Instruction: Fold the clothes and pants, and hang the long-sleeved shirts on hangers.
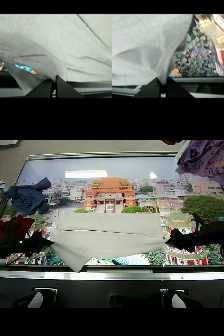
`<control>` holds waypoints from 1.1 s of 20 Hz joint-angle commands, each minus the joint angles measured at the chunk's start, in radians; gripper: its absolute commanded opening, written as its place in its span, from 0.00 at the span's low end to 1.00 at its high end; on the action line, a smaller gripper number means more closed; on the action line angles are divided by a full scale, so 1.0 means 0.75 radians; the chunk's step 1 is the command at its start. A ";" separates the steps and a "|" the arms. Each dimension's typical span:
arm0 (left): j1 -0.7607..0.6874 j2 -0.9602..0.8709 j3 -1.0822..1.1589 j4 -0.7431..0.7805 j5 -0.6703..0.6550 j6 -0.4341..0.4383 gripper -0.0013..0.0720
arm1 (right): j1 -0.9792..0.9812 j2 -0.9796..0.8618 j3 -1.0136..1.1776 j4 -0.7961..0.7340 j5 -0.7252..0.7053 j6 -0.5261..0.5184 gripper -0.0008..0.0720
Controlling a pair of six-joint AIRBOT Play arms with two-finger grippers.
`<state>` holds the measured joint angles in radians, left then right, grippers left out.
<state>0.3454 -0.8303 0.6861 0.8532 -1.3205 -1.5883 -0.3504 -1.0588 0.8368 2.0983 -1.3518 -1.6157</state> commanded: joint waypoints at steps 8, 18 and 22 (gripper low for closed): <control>-0.144 -0.806 0.602 -0.067 0.285 0.093 0.04 | 0.065 -0.509 0.354 0.241 0.368 -0.172 0.06; -0.196 -1.305 1.154 -0.067 0.282 0.020 0.04 | 0.206 -0.721 0.566 0.052 0.630 -0.013 0.06; -0.198 -1.389 1.156 -0.073 0.281 0.022 0.16 | 0.206 -0.794 0.567 0.053 0.627 -0.014 0.08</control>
<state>0.2001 -1.8191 1.5291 0.8021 -1.1076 -1.5646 -0.1982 -1.6188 1.2545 2.1513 -0.9024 -1.6367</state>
